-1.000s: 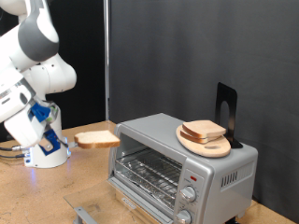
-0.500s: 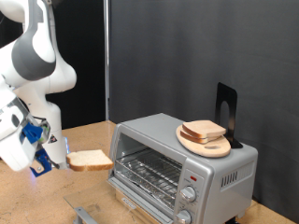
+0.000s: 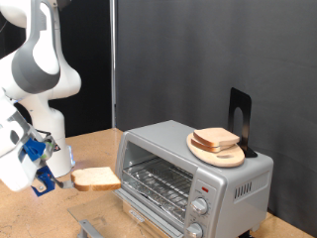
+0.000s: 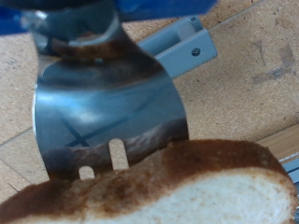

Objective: Make a piece of toast with the oven

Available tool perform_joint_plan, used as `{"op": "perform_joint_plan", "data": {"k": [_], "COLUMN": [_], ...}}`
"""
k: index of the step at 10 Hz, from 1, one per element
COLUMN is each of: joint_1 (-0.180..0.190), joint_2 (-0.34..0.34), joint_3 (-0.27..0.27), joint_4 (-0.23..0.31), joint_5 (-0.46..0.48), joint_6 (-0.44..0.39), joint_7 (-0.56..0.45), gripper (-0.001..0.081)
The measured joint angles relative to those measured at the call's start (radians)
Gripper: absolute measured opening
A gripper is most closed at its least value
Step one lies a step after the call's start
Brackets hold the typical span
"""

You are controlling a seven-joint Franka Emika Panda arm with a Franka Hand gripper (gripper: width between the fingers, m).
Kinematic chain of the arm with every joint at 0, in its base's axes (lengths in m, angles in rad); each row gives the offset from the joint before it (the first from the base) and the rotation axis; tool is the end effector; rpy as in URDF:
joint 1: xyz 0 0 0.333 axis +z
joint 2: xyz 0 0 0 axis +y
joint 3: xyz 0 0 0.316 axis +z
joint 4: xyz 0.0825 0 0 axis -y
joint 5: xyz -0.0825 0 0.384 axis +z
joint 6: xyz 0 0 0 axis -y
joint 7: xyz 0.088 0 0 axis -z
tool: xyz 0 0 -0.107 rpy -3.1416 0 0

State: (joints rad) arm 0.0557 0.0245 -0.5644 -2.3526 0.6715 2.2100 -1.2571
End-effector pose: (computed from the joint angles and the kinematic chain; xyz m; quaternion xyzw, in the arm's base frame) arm 0.4378 -0.2206 0.3133 -0.9571 -0.1417 -0.1385 0.2116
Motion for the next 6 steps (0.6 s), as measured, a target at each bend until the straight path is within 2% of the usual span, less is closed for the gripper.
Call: {"op": "perform_joint_plan", "data": {"k": [3, 6], "joint_1": [0.036, 0.086], "joint_2": [0.000, -0.003], "joint_3": [0.060, 0.131], "joint_4": [-0.050, -0.084], "joint_5": [0.027, 0.112], "joint_6": [0.081, 0.145], "joint_7": [0.051, 0.076], "gripper": [0.0332, 0.0332]}}
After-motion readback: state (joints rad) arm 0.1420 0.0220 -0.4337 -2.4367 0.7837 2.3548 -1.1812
